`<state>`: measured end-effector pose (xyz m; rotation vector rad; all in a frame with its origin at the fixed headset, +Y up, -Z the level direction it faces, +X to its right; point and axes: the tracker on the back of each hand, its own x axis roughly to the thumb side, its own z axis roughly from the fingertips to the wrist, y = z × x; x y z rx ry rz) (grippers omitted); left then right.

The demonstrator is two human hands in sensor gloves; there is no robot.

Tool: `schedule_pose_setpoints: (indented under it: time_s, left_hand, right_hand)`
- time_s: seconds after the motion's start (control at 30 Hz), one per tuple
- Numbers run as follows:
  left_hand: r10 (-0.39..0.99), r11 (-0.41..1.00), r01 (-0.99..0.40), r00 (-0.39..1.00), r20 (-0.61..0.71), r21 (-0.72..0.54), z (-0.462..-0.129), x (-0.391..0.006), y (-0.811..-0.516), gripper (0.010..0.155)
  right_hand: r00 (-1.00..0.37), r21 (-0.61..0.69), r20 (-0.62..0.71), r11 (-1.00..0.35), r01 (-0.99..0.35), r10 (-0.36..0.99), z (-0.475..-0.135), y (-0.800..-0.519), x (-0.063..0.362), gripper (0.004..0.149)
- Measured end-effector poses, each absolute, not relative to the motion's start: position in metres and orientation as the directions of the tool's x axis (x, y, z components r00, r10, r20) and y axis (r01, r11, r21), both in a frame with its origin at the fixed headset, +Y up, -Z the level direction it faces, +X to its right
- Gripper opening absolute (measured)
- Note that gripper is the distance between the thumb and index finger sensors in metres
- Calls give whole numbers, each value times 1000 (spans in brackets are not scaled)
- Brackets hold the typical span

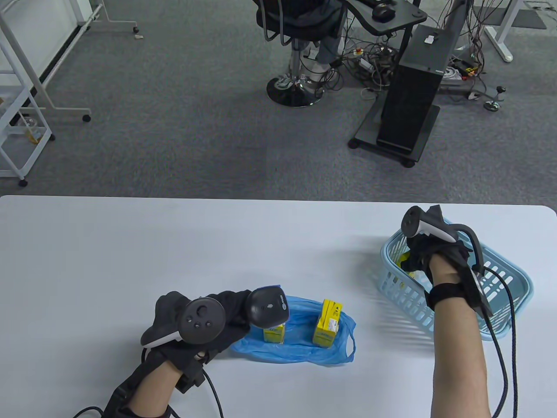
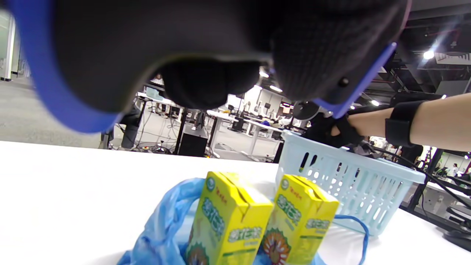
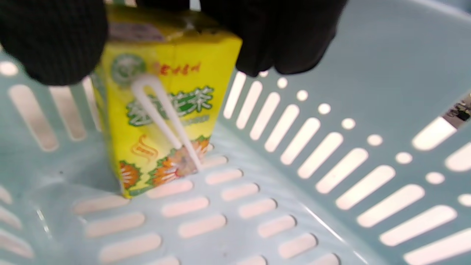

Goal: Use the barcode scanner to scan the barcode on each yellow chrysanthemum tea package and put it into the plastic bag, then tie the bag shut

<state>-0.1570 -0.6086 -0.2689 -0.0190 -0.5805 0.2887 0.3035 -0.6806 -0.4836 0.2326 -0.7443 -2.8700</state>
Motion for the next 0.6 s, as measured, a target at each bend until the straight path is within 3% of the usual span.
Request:
schedule_pose_setpoints:
  time_s: [0.27, 0.6]
  left_hand:
    - [289, 954, -284, 794, 535, -95, -270, -162, -605, 60]
    - [277, 948, -316, 747, 604, -44, -256, -155, -590, 59]
  right_hand:
    - [-970, 460, -94, -874, 158, -225, -476, -670, 301, 77]
    - [-983, 284, -134, -955, 80, -123, -441, -593, 306, 76]
